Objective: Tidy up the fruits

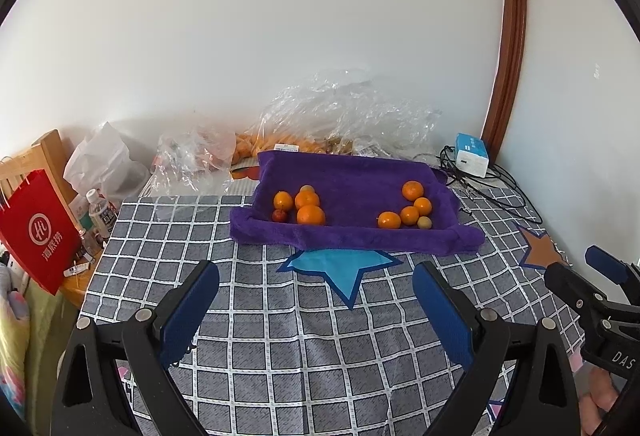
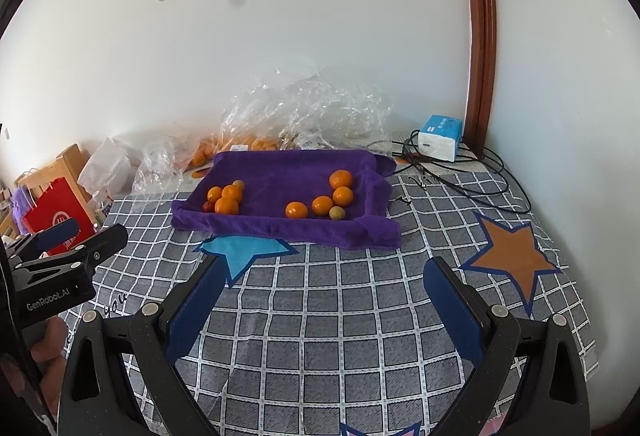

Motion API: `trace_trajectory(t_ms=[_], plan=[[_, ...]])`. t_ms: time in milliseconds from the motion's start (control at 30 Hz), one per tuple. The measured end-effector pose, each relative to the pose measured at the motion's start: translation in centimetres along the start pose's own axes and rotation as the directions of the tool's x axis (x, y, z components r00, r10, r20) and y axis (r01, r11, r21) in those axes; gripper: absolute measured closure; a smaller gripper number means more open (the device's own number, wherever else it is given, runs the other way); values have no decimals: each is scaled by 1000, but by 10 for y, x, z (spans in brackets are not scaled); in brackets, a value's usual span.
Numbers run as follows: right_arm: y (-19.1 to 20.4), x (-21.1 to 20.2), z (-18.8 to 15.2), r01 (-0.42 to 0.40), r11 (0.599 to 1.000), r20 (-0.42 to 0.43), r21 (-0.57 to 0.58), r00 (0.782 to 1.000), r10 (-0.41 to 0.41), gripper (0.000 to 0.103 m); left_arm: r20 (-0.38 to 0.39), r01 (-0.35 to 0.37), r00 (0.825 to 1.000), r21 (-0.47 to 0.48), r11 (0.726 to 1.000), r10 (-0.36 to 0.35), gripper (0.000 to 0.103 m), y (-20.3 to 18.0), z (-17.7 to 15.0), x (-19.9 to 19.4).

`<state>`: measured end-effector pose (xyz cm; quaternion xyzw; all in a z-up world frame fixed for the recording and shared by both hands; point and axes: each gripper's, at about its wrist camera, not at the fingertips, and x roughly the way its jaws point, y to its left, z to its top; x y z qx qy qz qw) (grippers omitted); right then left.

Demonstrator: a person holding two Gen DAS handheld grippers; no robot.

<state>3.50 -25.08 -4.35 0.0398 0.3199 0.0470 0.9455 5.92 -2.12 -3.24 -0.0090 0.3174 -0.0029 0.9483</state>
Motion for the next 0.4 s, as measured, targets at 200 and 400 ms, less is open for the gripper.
trace_trajectory(t_ms=[200, 400], plan=[[1, 0, 3, -5, 1000, 4, -5, 1000, 5, 5, 4, -6, 1000, 3, 1000, 6, 5, -1, 1, 0], [5, 3, 4, -14, 1000, 12, -16, 1000, 15, 5, 14, -14, 1000, -1, 1000, 14, 5, 0, 2, 2]])
